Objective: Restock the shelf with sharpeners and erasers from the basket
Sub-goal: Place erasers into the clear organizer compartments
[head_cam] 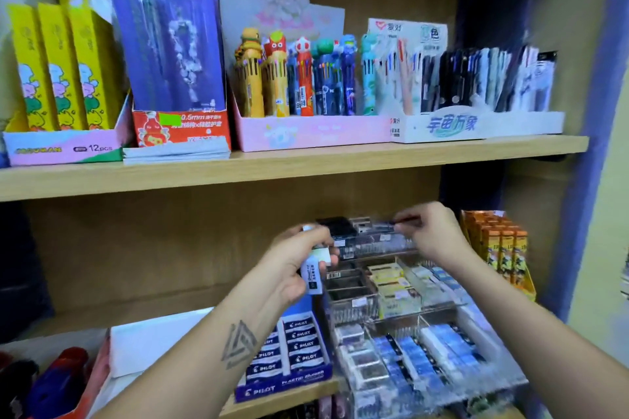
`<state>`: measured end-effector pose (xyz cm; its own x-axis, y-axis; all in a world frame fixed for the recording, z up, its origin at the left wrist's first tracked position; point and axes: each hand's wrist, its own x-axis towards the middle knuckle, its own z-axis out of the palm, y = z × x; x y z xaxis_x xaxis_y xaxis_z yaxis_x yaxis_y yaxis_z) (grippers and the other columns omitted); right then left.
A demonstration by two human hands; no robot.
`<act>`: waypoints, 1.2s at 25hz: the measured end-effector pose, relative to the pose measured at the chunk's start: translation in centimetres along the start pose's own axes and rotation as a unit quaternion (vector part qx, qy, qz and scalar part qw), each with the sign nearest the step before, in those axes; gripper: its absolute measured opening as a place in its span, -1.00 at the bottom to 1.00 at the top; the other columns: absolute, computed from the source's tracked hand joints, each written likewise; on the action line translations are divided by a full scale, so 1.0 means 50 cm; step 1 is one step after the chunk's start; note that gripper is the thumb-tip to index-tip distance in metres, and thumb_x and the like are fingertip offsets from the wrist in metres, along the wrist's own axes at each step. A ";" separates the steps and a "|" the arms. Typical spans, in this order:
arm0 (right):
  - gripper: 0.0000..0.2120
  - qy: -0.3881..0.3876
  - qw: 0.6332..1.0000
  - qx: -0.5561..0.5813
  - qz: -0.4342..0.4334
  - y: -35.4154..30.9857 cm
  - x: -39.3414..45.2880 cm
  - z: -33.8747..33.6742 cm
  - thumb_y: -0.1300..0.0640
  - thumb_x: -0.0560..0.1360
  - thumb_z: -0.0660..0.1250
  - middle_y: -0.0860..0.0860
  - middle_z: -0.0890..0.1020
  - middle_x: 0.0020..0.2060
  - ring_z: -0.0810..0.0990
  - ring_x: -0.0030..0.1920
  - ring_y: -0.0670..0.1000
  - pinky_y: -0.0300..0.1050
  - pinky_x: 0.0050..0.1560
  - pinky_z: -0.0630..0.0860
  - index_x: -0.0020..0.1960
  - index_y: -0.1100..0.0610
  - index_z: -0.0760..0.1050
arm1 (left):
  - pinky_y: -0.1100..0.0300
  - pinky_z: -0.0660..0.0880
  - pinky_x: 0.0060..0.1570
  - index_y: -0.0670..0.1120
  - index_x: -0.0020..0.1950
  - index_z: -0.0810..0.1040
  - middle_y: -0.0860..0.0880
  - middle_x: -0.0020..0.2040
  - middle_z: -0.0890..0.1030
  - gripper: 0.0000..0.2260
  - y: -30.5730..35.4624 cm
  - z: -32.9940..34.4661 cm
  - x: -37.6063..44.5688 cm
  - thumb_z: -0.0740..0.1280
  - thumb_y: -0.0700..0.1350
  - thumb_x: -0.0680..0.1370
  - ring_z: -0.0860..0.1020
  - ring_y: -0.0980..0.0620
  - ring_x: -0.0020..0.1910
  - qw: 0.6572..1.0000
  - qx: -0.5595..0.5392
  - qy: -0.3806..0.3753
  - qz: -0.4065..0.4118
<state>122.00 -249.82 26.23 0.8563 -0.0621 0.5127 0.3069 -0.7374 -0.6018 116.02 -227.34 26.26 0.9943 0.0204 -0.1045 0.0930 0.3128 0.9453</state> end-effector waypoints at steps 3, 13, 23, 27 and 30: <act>-0.87 -0.040 0.998 -0.055 -0.007 0.004 0.051 0.017 0.21 0.48 0.48 0.09 0.72 -0.08 0.66 -0.05 0.04 -0.15 -0.02 0.54 0.02 0.14 0.71 | 0.36 0.33 -0.67 -0.18 -0.09 0.49 -0.24 -0.31 0.57 -0.88 0.008 0.011 0.029 0.33 -0.38 0.47 0.51 -0.01 -0.54 1.000 0.001 -0.015 -0.015; -0.84 -0.079 0.994 -0.075 -0.020 -0.026 0.144 0.082 0.24 0.54 0.38 0.02 0.68 0.01 0.54 -0.13 -0.09 -0.40 -0.22 0.40 0.08 0.12 0.69 | 0.37 0.34 -0.66 -0.15 -0.11 0.52 -0.17 -0.30 0.53 -0.88 0.019 0.018 0.094 0.32 -0.36 0.49 0.52 0.00 -0.51 0.998 -0.018 -0.039 -0.047; -0.70 -0.115 0.985 0.123 0.031 -0.043 0.116 0.071 0.33 0.51 0.34 -0.01 0.69 0.11 0.67 0.00 0.00 -0.19 0.03 0.62 0.12 0.02 0.66 | 0.37 0.35 -0.64 -0.21 -0.05 0.57 -0.21 -0.20 0.64 -0.91 0.020 0.005 0.090 0.31 -0.33 0.51 0.53 0.05 -0.52 0.996 0.000 -0.060 -0.067; -0.68 -0.302 0.894 0.332 -0.003 -0.085 0.034 0.035 0.38 0.47 0.42 0.14 0.71 0.05 0.68 0.09 0.06 -0.09 0.12 0.60 0.20 0.18 0.60 | 0.40 0.32 -0.66 -0.21 -0.10 0.58 -0.19 -0.22 0.62 -0.91 0.015 0.013 0.073 0.28 -0.31 0.52 0.52 0.07 -0.52 0.992 -0.015 -0.087 -0.091; -0.72 -0.243 0.928 0.282 -0.031 -0.078 0.016 0.032 0.44 0.37 0.49 0.21 0.71 -0.08 0.69 -0.05 0.08 -0.14 -0.01 0.63 0.04 0.24 0.65 | 0.40 0.34 -0.68 -0.27 -0.07 0.59 -0.25 -0.21 0.61 -0.90 0.009 0.010 0.063 0.32 -0.25 0.53 0.52 0.05 -0.51 0.986 -0.060 -0.100 -0.121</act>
<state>122.14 -245.89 28.00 0.8741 0.3796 0.3032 0.4132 -0.2524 -0.8750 119.21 -227.60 26.53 0.9355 -0.2520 -0.2476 0.3330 0.3952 0.8561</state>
